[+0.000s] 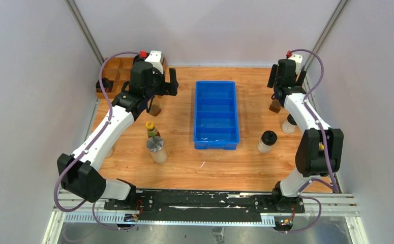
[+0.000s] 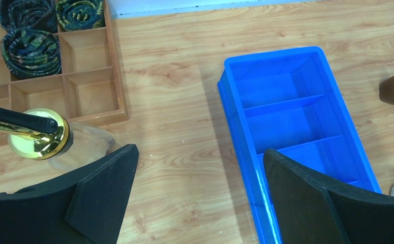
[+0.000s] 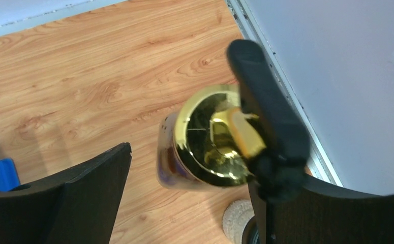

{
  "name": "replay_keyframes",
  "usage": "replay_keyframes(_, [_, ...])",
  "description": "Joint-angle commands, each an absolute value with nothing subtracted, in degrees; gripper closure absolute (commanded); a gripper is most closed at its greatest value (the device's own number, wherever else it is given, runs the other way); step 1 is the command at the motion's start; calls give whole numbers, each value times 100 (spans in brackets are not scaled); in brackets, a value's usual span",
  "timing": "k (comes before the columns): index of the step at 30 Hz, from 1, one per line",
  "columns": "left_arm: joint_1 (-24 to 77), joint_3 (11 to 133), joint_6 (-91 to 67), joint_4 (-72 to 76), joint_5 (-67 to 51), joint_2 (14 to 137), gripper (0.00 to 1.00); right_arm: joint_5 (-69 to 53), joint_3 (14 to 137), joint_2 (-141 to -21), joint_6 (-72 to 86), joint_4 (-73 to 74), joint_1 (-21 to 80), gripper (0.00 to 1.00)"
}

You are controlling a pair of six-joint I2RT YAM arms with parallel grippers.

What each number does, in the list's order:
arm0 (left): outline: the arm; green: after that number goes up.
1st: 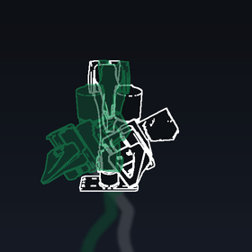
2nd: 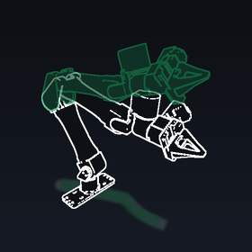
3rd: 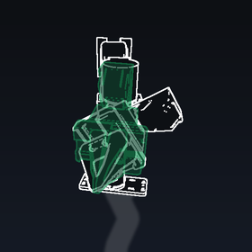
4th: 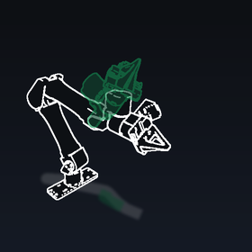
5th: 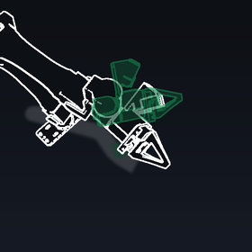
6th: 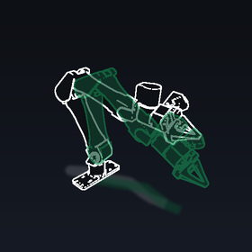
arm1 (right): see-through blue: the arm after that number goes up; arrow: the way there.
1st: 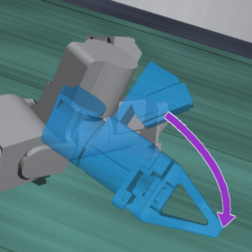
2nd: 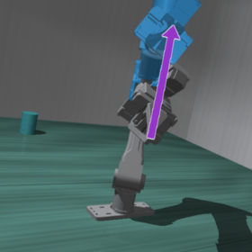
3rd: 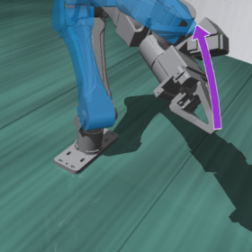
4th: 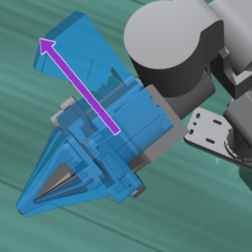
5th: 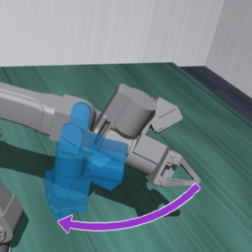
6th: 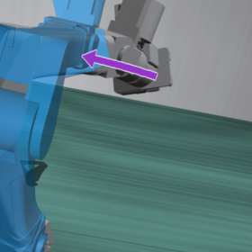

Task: Organize the condiment bottles
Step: Pick up the bottle from the center of the board.

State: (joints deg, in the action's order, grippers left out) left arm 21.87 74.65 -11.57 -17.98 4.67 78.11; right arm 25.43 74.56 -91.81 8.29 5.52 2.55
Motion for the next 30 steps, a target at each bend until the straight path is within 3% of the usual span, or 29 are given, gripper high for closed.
replay_keyframes(1, [2180,7473,-1203,-1682,372,7695,0,2696,7558,-9377,923,253,190,16])
replay_keyframes(11, [2180,7414,-1243,-1813,362,7607,0,2837,7473,-9460,909,214,197,45])
replay_keyframes(15, [2180,7403,-1274,-1868,360,7518,0,2704,7422,-9410,896,328,196,67])
replay_keyframes(17, [2180,7389,-1283,-1902,369,7459,0,2623,7382,-9368,873,350,202,89])
replay_keyframes(18, [2180,7386,-1288,-1922,377,7436,0,2562,7363,-9333,864,359,194,94])
replay_keyframes(30, [2184,7179,-1393,-2052,386,7071,0,986,7556,-9008,525,350,508,97])
